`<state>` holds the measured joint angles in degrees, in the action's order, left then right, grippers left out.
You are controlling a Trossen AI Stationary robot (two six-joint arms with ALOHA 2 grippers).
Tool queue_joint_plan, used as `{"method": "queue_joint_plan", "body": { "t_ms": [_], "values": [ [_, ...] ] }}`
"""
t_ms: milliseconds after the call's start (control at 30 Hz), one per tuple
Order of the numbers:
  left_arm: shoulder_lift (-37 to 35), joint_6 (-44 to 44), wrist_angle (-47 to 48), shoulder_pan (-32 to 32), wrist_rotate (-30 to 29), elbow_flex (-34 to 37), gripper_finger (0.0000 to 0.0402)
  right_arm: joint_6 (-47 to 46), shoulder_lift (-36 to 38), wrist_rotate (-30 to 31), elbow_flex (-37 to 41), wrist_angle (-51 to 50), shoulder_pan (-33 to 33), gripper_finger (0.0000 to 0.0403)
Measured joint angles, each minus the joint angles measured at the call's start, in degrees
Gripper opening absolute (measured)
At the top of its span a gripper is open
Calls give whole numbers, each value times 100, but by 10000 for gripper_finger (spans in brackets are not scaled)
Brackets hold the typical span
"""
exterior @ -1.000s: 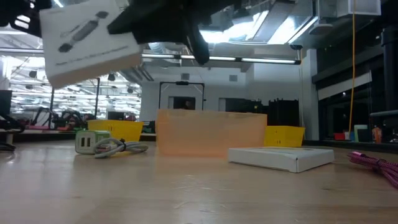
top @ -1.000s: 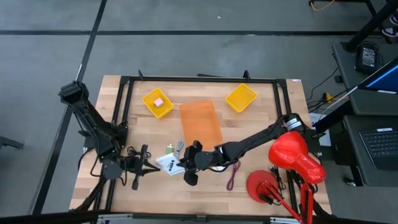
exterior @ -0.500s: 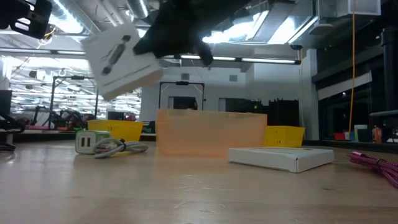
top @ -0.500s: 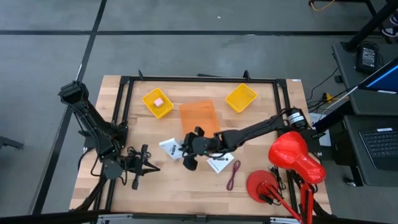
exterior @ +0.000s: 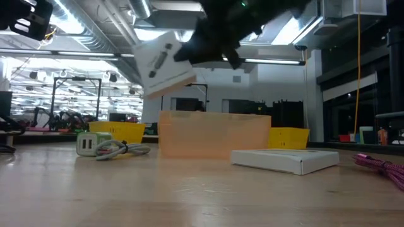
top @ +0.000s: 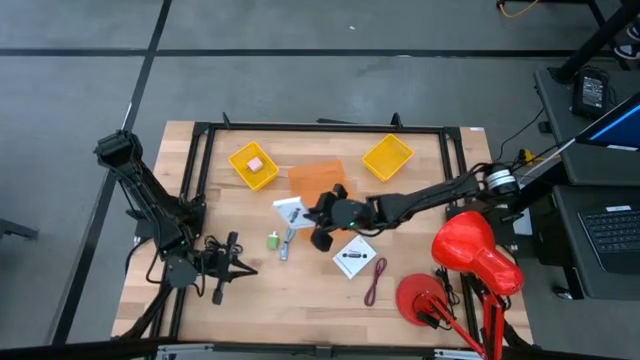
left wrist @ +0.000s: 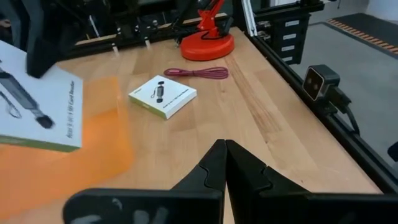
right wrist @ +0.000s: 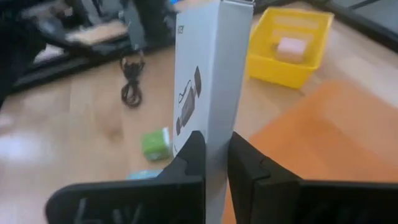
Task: Pick and place items into bin
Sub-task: Put the bottom card reader box into the orange bin
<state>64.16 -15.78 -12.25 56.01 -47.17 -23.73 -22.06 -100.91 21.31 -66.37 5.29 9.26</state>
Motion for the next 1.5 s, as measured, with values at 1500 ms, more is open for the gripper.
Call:
{"method": "queue_joint_plan", "body": {
  "t_ms": [1500],
  "values": [
    [-293,2208,-572,-3867,3966,0,2,-1391,1153,-1649,1980,550,-917,17]
  ]
}}
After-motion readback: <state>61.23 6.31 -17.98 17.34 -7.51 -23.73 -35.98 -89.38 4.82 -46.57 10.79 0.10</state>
